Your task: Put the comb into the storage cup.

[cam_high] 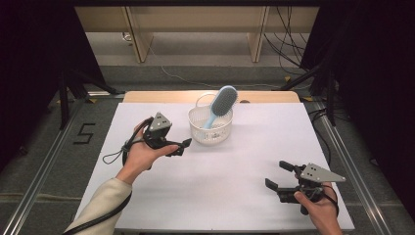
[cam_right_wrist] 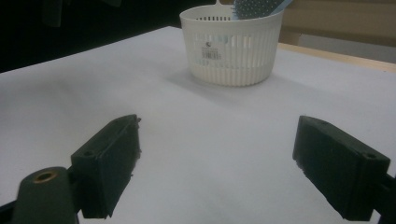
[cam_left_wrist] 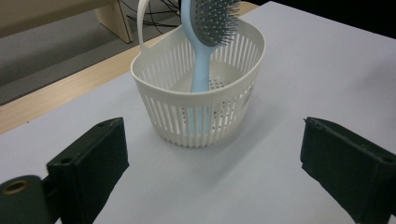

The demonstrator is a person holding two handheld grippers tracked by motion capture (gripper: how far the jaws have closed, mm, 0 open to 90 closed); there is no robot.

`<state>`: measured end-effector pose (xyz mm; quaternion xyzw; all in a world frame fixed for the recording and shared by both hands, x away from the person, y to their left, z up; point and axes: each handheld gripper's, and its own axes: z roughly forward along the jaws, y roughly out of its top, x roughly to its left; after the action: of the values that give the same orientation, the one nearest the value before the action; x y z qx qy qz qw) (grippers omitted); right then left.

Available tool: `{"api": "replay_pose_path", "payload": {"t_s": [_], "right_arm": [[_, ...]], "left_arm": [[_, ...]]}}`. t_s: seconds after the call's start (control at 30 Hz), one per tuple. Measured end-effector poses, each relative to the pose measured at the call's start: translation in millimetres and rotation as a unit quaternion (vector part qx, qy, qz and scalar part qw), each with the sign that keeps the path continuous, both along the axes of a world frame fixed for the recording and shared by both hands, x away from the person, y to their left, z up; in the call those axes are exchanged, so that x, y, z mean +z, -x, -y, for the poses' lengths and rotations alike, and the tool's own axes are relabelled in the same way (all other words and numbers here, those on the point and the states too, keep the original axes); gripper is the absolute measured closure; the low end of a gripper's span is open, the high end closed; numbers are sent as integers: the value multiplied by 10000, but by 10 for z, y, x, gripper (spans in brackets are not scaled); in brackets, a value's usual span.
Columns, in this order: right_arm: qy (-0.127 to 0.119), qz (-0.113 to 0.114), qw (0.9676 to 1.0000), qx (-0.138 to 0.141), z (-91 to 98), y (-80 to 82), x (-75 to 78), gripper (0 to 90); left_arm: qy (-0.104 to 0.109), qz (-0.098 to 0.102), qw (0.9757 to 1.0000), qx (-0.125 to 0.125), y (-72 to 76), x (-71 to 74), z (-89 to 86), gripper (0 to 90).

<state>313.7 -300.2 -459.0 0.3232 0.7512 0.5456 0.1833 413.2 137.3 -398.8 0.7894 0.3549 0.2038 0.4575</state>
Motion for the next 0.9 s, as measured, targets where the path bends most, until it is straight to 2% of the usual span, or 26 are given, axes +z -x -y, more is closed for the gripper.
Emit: {"api": "replay_pose_path", "payload": {"t_s": [0.23,0.37,0.9], "right_arm": [[0,-2,10000,-6,-2,-1,0,155],[-13,5,10000,-10,-5,-1,-1,155],[1,5,10000,-7,-4,4,2,155]], "left_arm": [[14,-35,10000,-23,160,-131,-111,73],[70,-17,10000,-17,223,-160,-147,75],[-14,38,10000,-57,450,-288,-217,75]]}}
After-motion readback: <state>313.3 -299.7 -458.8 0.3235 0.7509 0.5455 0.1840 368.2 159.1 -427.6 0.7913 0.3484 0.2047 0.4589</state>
